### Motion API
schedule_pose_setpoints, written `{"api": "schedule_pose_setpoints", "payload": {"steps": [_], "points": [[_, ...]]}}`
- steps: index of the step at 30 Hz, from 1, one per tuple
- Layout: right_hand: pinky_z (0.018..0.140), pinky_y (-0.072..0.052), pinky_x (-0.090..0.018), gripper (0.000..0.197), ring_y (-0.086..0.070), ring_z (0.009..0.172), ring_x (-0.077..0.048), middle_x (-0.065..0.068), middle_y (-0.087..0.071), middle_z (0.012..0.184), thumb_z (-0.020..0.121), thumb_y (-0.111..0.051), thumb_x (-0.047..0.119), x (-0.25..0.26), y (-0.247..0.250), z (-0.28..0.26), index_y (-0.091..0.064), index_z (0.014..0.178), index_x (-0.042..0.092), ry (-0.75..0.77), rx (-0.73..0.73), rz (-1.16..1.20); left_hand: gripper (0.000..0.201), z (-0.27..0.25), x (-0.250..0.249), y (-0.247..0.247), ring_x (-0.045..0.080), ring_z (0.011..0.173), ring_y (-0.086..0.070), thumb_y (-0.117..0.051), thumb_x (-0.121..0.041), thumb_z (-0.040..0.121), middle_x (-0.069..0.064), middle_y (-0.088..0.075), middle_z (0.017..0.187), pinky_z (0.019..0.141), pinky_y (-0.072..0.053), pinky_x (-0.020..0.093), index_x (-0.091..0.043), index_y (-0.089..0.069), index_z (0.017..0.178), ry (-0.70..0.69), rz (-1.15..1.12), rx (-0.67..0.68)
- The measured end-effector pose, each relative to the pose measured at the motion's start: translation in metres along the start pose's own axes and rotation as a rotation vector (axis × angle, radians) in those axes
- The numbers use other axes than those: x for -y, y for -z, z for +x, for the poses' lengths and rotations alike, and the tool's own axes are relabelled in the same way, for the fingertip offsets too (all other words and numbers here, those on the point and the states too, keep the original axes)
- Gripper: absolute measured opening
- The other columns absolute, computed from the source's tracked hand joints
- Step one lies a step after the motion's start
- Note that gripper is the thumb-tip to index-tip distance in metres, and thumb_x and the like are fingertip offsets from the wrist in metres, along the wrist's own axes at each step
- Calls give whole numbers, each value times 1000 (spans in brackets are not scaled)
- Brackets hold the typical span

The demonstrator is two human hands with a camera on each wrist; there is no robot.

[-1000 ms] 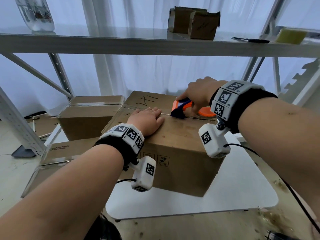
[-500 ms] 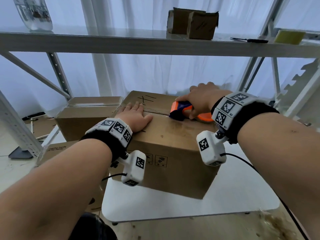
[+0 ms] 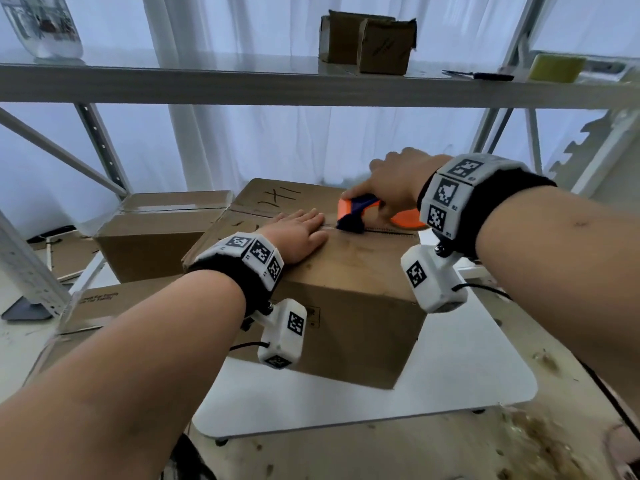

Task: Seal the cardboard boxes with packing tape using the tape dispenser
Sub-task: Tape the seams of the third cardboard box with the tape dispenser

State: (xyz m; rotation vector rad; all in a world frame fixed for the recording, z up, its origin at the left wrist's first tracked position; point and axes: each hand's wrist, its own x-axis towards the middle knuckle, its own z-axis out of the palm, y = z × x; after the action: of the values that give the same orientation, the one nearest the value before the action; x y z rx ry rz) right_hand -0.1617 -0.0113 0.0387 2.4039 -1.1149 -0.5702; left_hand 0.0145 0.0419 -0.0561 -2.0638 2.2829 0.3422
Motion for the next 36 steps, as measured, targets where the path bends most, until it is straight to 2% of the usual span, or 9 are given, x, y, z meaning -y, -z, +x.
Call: {"api": "schedule_pose_setpoints", "payload": {"steps": [2, 4, 7, 10, 17, 21, 25, 30, 36], "points": [[78, -41, -34, 61, -51, 95, -22, 1, -47, 106, 86, -56, 57, -16, -7, -14, -29, 139, 54, -55, 15, -8, 56, 2, 2, 0, 13, 147, -1, -16, -45, 102, -6, 0, 160, 117, 1, 35, -23, -6, 153, 1, -1, 2], [77, -40, -34, 65, -50, 94, -23, 0, -46, 107, 84, -57, 59, -24, -20, -24, -26, 141, 54, -116, 29, 48, 56, 3, 4, -1, 12, 147, 0, -16, -46, 102, -6, 0, 160, 117, 1, 35, -23, -6, 153, -3, -8, 0], [79, -41, -34, 72, -50, 103, -24, -1, -46, 113, 83, -61, 58, -20, -38, -24, -22, 144, 52, -110, 58, 106, 56, 3, 5, -2, 13, 147, 0, -15, -46, 102, -6, 1, 160, 118, 2, 36, -23, -5, 153, -11, -8, 2], [77, -38, -31, 74, -45, 95, -17, 4, -42, 104, 85, -63, 53, -22, -46, -21, -20, 146, 49, -125, 76, 193, 56, 3, 3, 0, 12, 147, 1, -16, -45, 102, -6, 1, 160, 118, 2, 35, -23, -5, 153, 1, -6, 1], [79, -37, -34, 69, -43, 90, -19, 2, -41, 103, 86, -60, 55, -29, -41, -19, -24, 144, 50, -132, 26, 215, 55, -2, 0, -1, 11, 146, 2, -16, -44, 103, -7, 3, 160, 117, 4, 34, -25, -5, 153, 18, -17, 4], [82, -40, -37, 68, -44, 91, -20, 1, -43, 102, 87, -58, 54, -33, -37, -30, -22, 145, 49, -152, -11, 272, 54, -1, -2, -1, 11, 146, 2, -16, -44, 103, -7, 2, 160, 117, 4, 36, -25, -5, 152, 37, -23, 3], [79, -35, -35, 65, -43, 90, -20, 3, -41, 99, 88, -56, 54, -27, -35, -37, -25, 145, 47, -149, -20, 276, 55, 1, -7, -3, 12, 147, 2, -16, -45, 102, -7, 1, 160, 119, 3, 40, -25, -5, 152, 67, -16, -5], [86, -33, -37, 65, -47, 109, -26, -2, -46, 113, 88, -58, 52, -16, -50, -36, -24, 144, 51, -189, -23, 268, 61, 3, -5, -5, 11, 147, 2, -15, -51, 100, -8, 3, 160, 119, 2, 40, -24, -1, 152, 87, 5, 5], [94, -34, -43, 68, -43, 116, -30, -6, -45, 125, 91, -56, 47, -18, -60, -34, -16, 146, 51, -205, -24, 284, 59, 4, -13, -2, 14, 147, 4, -15, -46, 101, -4, 6, 160, 119, 3, 39, -21, -1, 152, 97, 7, 22]]}}
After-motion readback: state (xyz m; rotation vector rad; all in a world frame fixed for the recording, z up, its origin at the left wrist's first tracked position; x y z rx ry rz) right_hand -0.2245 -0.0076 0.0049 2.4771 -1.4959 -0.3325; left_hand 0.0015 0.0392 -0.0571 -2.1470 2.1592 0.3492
